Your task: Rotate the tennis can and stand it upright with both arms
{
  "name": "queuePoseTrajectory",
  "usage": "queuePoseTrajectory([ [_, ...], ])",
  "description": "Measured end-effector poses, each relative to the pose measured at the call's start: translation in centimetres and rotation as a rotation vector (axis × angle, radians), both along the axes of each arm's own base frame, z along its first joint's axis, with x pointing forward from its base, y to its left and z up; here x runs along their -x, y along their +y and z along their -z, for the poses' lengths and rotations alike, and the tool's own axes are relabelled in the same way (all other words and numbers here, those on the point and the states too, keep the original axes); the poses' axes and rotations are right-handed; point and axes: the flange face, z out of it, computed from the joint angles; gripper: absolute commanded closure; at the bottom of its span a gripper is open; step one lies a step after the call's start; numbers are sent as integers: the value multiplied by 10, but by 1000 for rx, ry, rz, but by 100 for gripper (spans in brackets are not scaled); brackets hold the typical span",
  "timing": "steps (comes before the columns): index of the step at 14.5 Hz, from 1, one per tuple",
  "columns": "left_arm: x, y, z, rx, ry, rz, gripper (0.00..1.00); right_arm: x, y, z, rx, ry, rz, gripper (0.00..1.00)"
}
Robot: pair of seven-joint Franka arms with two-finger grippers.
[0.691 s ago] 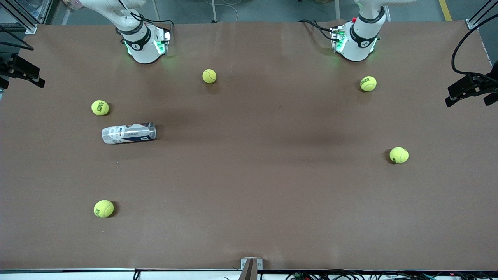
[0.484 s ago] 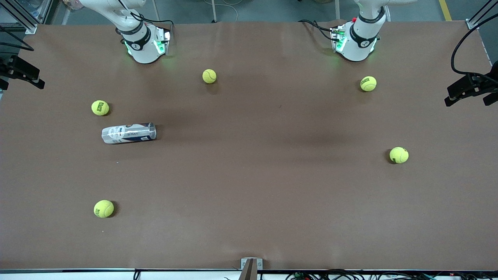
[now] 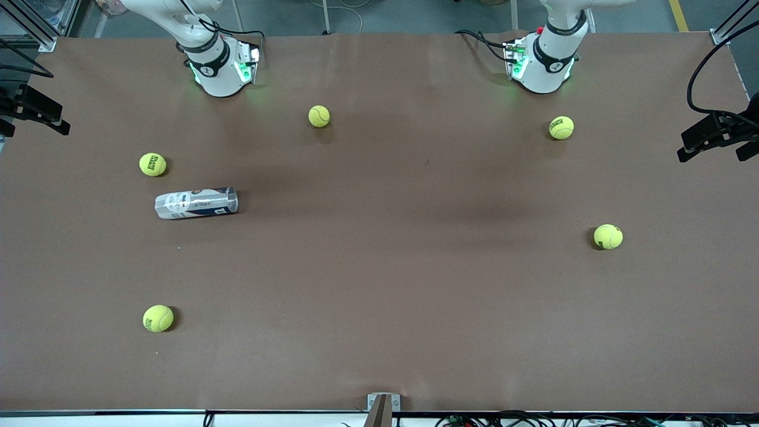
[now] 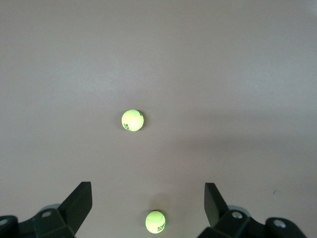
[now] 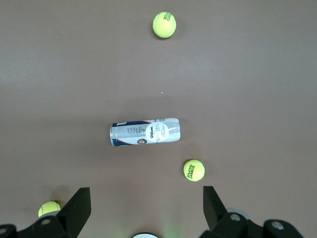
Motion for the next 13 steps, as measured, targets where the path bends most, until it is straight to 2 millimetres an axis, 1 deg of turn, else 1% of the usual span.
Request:
queuePoseTrajectory([
  [1, 0, 0, 0, 0, 0, 0, 0, 0, 0, 2, 0, 5, 1, 0],
  [3, 0, 0, 0, 0, 0, 0, 0, -6, -2, 11, 0, 25, 5, 0],
  [7, 0, 0, 0, 0, 0, 0, 0, -28, -13, 37, 7, 29, 23, 0],
  [9, 0, 0, 0, 0, 0, 0, 0, -41, -26, 55, 27, 36, 42, 0],
  [11, 0, 0, 0, 0, 0, 0, 0, -57, -41, 78, 78, 39, 55, 0],
  [13, 0, 0, 0, 0, 0, 0, 0, -71, -48, 99, 106, 46, 57, 0],
])
